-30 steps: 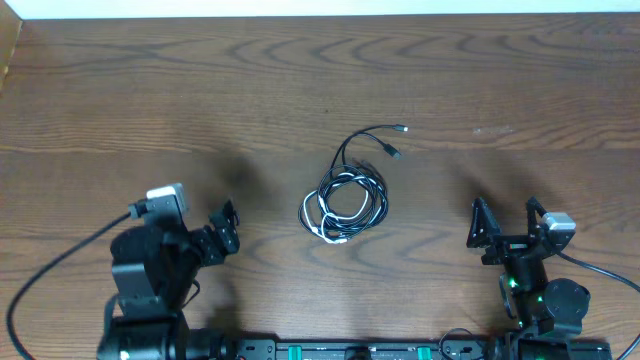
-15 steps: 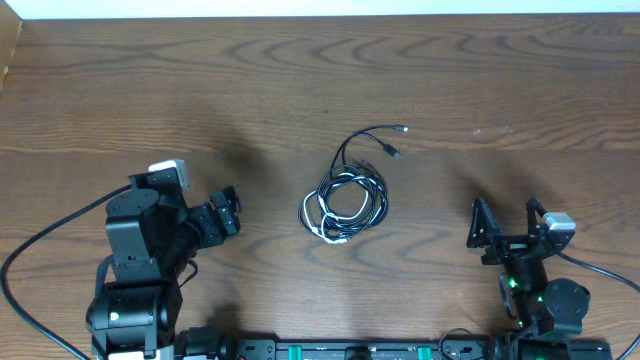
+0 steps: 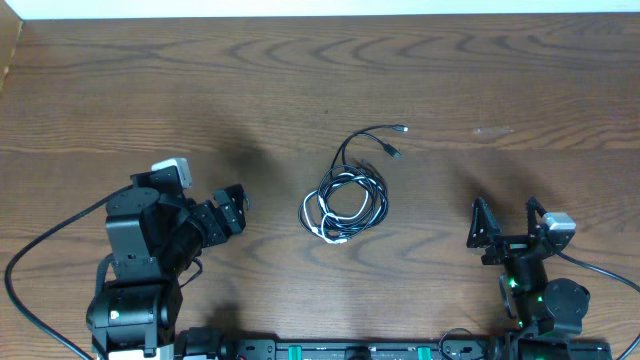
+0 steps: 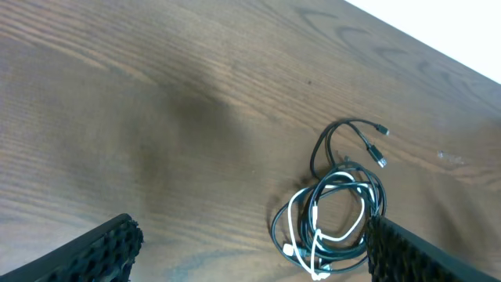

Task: Untangle cables
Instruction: 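Raise the left gripper and tilt it toward the cable bundle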

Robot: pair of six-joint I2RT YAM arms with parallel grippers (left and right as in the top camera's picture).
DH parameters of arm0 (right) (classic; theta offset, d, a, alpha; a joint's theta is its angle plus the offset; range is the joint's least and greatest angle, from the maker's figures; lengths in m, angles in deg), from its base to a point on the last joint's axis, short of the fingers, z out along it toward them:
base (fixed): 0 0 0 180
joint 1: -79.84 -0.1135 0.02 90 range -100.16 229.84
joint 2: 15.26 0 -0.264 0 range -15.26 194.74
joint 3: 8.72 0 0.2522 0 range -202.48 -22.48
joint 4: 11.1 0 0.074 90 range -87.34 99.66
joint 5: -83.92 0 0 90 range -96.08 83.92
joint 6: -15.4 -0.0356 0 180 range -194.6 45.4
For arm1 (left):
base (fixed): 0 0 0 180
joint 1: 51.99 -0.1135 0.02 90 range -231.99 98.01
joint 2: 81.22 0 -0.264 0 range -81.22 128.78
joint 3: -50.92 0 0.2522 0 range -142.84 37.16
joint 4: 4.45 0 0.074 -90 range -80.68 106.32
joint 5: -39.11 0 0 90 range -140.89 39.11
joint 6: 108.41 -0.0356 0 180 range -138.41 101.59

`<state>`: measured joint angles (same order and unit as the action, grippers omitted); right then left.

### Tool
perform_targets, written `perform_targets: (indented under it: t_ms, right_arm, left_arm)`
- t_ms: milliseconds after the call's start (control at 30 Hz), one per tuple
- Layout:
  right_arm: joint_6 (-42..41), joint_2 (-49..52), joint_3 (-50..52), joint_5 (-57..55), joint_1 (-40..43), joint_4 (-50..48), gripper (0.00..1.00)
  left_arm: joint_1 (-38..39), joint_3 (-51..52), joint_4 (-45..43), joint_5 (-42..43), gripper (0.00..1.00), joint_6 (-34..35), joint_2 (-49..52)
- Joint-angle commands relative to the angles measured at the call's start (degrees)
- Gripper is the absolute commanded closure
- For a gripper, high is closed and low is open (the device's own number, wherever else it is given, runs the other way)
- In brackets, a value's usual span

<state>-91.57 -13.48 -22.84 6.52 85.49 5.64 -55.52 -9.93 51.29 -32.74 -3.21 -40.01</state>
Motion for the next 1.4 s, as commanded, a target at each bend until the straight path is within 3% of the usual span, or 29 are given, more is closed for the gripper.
perform_targets:
  t_ms: [0, 1367]
  right_arm:
    - [0.28, 0.0, 0.04, -0.39, 0.28, 0.26, 0.01]
    - [0.28, 0.0, 0.04, -0.39, 0.28, 0.26, 0.01]
  left_arm:
    - [0.22, -1.14, 0.46, 0.7, 0.09, 0.59, 0.07]
    - [0.22, -1.16, 1.55, 0.72, 0.09, 1.66, 0.07]
